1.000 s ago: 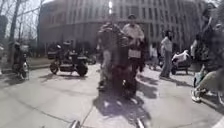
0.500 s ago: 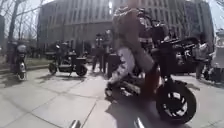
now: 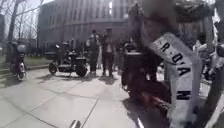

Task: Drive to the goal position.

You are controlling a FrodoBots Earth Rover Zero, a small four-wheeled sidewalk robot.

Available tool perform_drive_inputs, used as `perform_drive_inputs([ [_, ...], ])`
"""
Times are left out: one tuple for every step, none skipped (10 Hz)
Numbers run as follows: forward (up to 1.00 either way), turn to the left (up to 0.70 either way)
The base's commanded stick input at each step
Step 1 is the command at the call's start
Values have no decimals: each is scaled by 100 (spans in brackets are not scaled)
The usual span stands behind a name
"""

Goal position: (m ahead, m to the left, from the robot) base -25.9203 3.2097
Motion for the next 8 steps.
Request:
perform_drive_inputs([
  [0, 85],
  [0, 85],
  [0, 85],
  [0, 85],
  [0, 85],
  [0, 85],
  [0, 85],
  [0, 85],
])
